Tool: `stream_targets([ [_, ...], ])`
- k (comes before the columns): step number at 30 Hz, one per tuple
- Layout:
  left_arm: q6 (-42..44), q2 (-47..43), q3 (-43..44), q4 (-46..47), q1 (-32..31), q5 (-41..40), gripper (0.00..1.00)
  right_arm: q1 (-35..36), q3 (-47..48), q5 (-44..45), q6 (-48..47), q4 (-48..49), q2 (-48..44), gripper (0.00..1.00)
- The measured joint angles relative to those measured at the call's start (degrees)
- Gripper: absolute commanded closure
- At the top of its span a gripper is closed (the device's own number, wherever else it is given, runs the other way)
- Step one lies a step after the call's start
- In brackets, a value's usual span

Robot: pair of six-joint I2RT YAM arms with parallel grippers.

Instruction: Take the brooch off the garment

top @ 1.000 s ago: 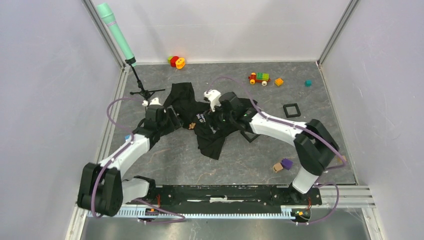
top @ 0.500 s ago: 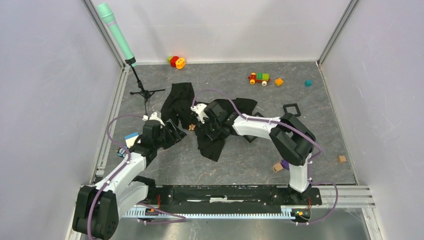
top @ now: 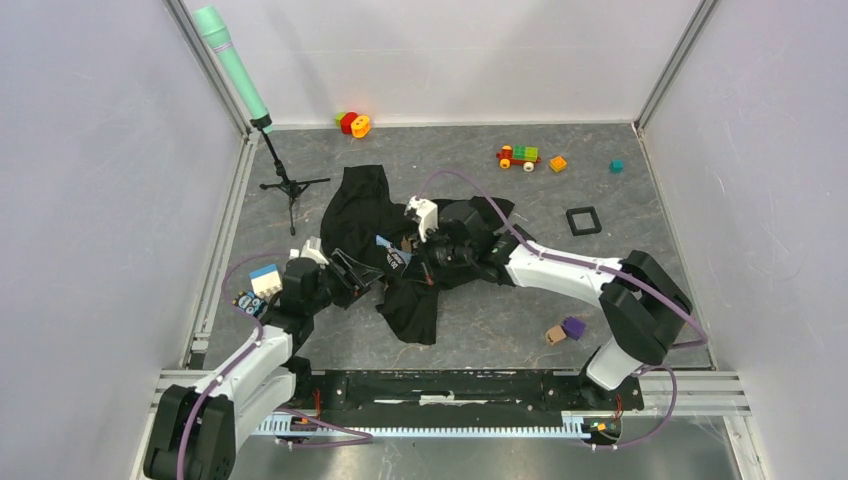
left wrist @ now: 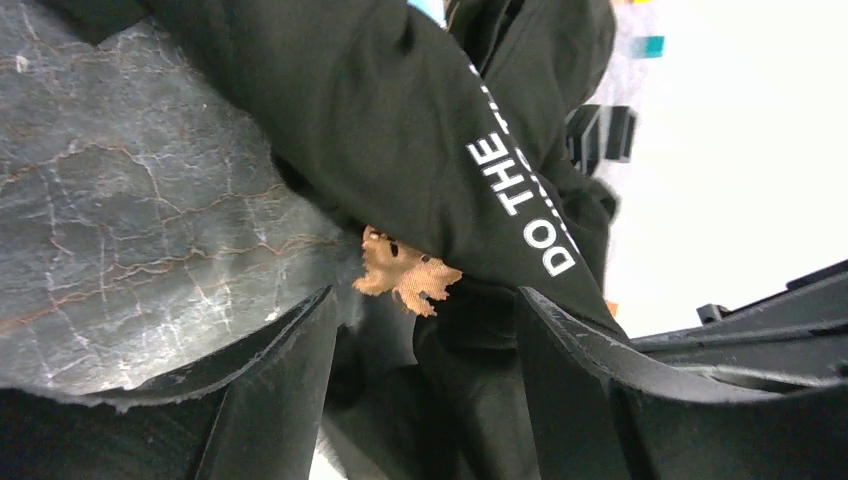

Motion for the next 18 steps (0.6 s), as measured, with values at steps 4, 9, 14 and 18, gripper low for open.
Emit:
stream_targets([
  [4, -3.74, -3.50, -2.08, 1.81, 0.00, 0.00, 0.34, -3.06, -3.54, -3.82, 3.41, 3.93, -1.46, 1.00],
  [9, -5.27, -4.83, -3.08, 1.88, 0.00, -0.07, 0.41, -6.51, -4.90, -6.58, 4.37, 4.15, 0.59, 0.96],
  [14, -3.34, -1.70, -2.34, -0.09, -0.33, -1.25, 0.41, -9.14, -1.84, -1.79, -1.03, -3.04, 3.52, 0.83],
  [18, -1.25, 3.93, -0.87, 0.13, -0.52, -2.36, 0.46, -9.97, 0.90, 4.07, -5.60, -8.13, 5.49, 0.69],
])
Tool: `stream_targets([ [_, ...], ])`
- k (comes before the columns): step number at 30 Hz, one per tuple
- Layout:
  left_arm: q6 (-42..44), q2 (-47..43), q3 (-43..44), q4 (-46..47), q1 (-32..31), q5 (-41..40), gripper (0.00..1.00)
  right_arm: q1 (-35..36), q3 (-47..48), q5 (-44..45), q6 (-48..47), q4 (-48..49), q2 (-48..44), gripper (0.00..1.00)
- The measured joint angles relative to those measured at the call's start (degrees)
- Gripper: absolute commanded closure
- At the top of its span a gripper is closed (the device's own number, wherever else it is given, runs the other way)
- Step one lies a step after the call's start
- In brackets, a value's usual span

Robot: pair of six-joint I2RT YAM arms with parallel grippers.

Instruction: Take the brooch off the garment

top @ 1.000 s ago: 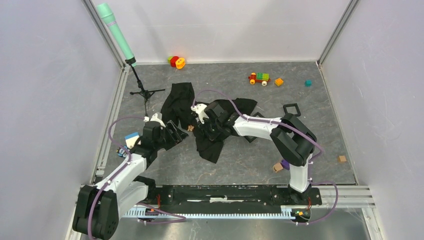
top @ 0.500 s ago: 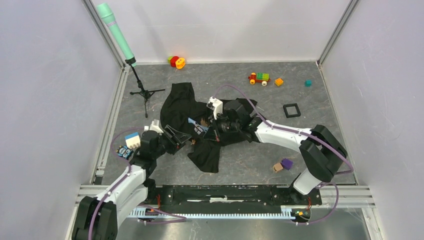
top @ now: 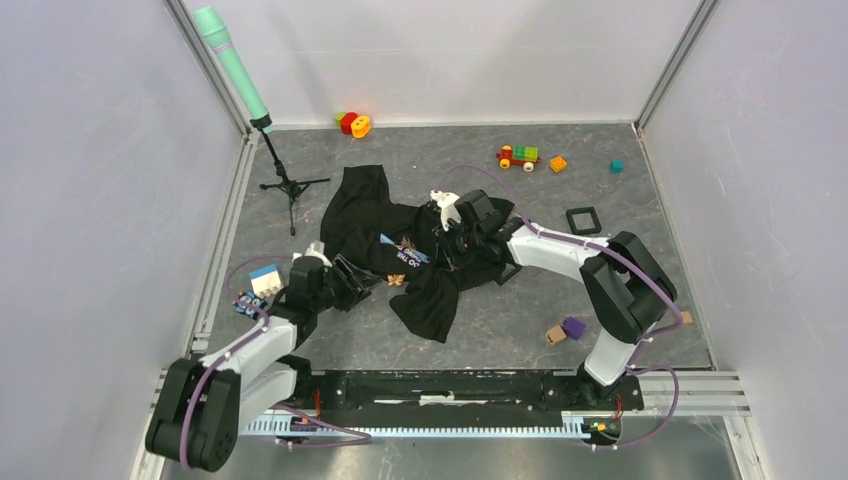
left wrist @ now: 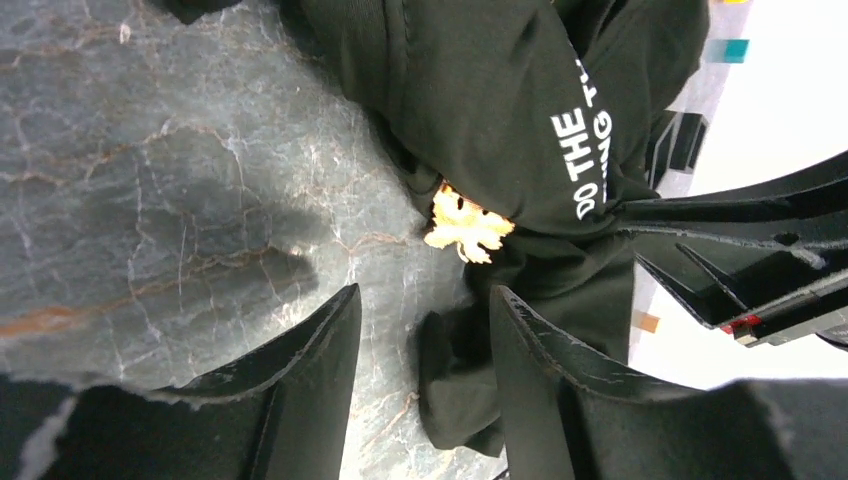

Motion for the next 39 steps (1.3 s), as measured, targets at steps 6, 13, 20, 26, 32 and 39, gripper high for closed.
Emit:
stream_targets([
  [6, 3.10, 8.94, 4.00, 3.06, -0.42, -0.33, 0.47, 0.81, 0.22, 5.73, -4.59, -4.35, -1.05, 0.48],
  [13, 5.42, 15.91, 7.87, 7.10, -0.66, -1.11, 0.51, 5.46, 2.10, 8.59, -8.28, -7.54, -6.51, 0.43],
  [20, 6.75, 23.28, 12.48, 9.53, -0.66, -0.70, 0.64, 10.12, 7.91, 7.19, -8.39, -6.23, -4.28, 0.18],
  [26, 7.74, 25.40, 15.15, 10.60, -0.66, -0.63, 0.88, 11.47, 12.68, 12.09, -8.26, -5.97, 4.07, 0.22],
  [32, 8.37, 25.40, 16.15, 10.40, -0.66, -0.24, 0.98, 10.71, 14.67, 13.40, -8.96, -6.36, 10.73, 0.35],
  [39, 8.81, 26.18, 18.91, 10.27, -0.68, 2.67, 0.98, 8.90, 15.43, 6.10, -8.72, -3.98, 14.29, 0.51],
])
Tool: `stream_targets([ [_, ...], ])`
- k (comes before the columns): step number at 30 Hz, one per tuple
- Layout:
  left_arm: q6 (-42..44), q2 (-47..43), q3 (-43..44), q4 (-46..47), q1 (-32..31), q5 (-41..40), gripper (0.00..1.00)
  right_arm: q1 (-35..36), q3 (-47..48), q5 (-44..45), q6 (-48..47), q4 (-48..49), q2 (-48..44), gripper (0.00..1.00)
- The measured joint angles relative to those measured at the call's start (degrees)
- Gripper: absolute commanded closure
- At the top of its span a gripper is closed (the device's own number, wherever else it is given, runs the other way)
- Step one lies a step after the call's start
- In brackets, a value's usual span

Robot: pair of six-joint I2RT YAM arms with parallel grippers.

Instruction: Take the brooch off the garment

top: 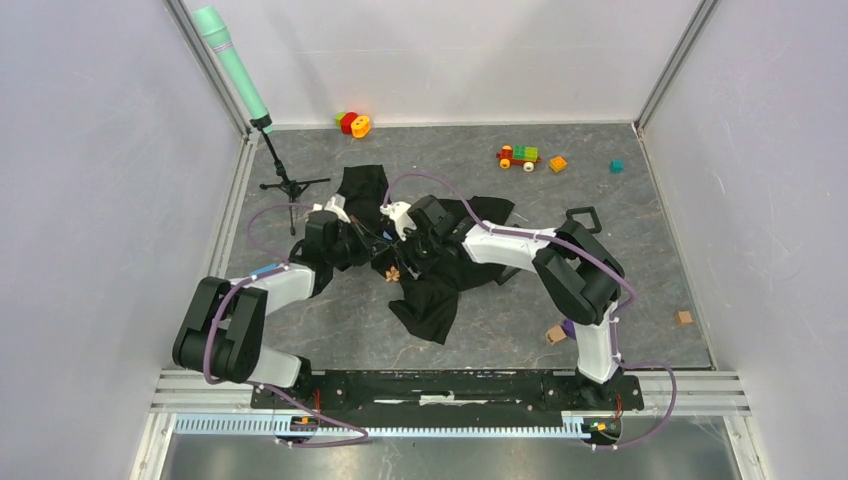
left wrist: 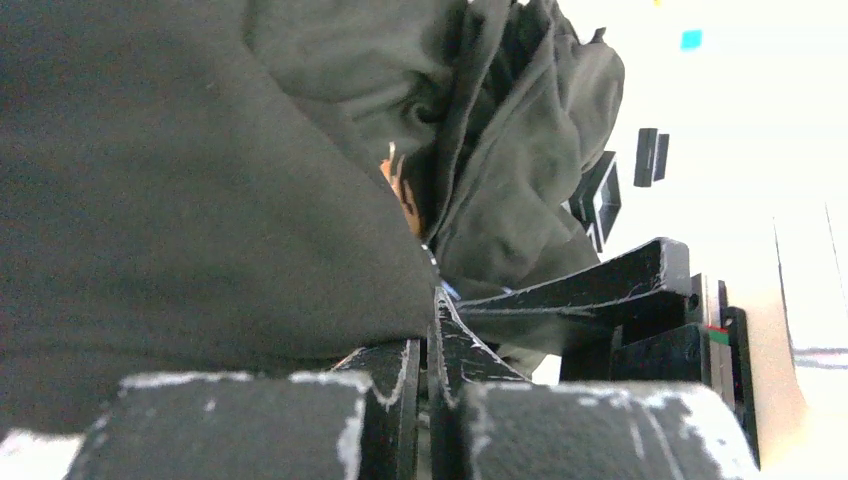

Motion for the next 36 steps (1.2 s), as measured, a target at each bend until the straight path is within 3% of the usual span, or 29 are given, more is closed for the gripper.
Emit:
stream_targets([
  [5, 0.22, 4.63, 5.11, -0.07, -2.23, 2.34, 0.98, -1.90, -4.50, -8.07, 2.67, 8.11, -0.37, 0.54],
  [10, 0.31, 9.84, 10.95, -0.20, -6.64, 4.50, 0.95, -3.74, -8.72, -11.87, 5.92, 13.79, -0.66, 0.71],
  [13, 0.39, 12.39, 13.79, -0.39, -8.17, 5.88, 0.82, -4.81, -13.81, -12.79, 9.22, 18.88, -3.19, 0.79],
  [18, 2.23, 13.86, 16.33, -2.01, -8.39, 8.00, 0.41, -7.54, -27.76, -16.28, 19.02, 33.27, -9.77, 0.92],
  [21, 2.93, 13.16, 16.70, -2.67, -8.04, 8.79, 0.31, -8.46, -31.85, -17.53, 24.00, 39.65, -10.99, 0.94],
  [30, 3.37, -5.27, 11.67, -7.56, -7.37, 6.97, 0.21, -8.46, -34.60, -20.59, 33.29, 52.74, -11.67, 0.96],
  [36, 1.84, -20.44, 2.21, -12.55, -7.37, 4.46, 0.18, -8.46, -34.67, -21.05, 36.81, 56.72, -11.76, 0.96],
])
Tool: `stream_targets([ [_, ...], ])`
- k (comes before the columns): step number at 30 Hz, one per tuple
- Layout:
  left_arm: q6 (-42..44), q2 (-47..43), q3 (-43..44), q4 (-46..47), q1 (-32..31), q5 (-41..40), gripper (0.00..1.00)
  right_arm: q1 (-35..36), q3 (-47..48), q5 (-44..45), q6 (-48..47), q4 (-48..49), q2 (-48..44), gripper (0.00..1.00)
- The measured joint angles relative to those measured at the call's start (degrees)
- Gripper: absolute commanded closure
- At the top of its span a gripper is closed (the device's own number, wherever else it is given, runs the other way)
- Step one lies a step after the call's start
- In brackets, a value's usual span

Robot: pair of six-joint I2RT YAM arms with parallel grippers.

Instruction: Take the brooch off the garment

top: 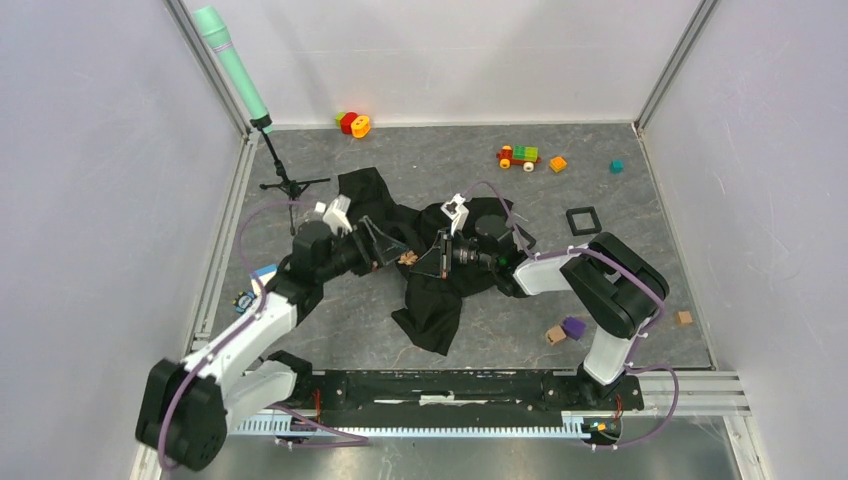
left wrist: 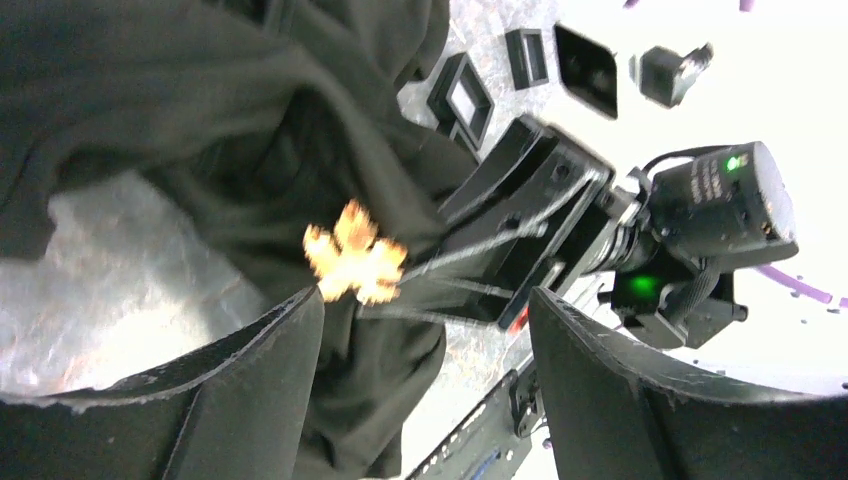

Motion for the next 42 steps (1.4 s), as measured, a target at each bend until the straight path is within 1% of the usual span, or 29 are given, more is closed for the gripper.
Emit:
stream_targets([
  [3, -1.70, -7.06, -5.09, -1.99, 0.00, -0.81, 0.11, 0.00, 0.00, 0.04, 0.46, 0.22, 0.00, 0.95],
  [5, -2.82, -10.97, -7.26, -3.21, 0.00, -0.96, 0.09, 0.00, 0.00, 0.09, 0.57, 0.17, -0.02, 0.95],
  [8, -4.96, -15.52, -9.57, -4.04, 0.00, -1.01, 0.13, 0.00, 0.00, 0.39, 0.57, -0.02, -0.20, 0.95],
  [10, -6.38, -16.15, -10.32, -3.91, -0.02, -0.96, 0.16, 0.00, 0.00, 0.48, 0.63, 0.00, -0.37, 0.95],
  [14, -10.29, -14.03, -12.35, -0.94, -0.11, -0.52, 0.21, 0.00, -0.17, 0.52, 0.87, 0.50, -1.16, 0.95],
  [20, -18.29, -9.73, -17.94, 9.35, -0.46, -0.52, 0.27, 0.00, -0.59, 0.59, 0.81, 0.70, -2.91, 0.95],
  [23, -20.76, -9.05, -18.75, 12.13, -0.63, -0.85, 0.31, 0.00, -0.83, 0.81, 0.79, 0.81, -3.54, 0.95],
  [27, -22.36, -8.92, -18.75, 15.23, -0.72, -1.88, 0.39, 0.02, -1.18, 0.94, 0.79, 0.90, -3.65, 0.94],
  [31, -23.34, -8.68, -18.75, 17.00, -0.74, -2.86, 0.51, 0.33, -1.25, 0.96, 0.76, 0.92, -3.65, 0.94],
  [36, -24.20, -7.65, -18.73, 18.88, -0.76, -3.78, 0.53, 0.85, -1.46, 0.96, 0.63, 0.90, -3.65, 0.94],
  [39, -24.39, -5.95, -18.73, 19.98, -1.09, -3.82, 0.56, 1.25, -1.66, 1.09, 0.61, 0.87, -3.65, 0.94],
  [42, -24.55, -3.50, -18.64, 21.11, -1.42, -3.82, 0.57, 1.57, -1.66, 1.16, 0.59, 0.96, -3.65, 0.94],
])
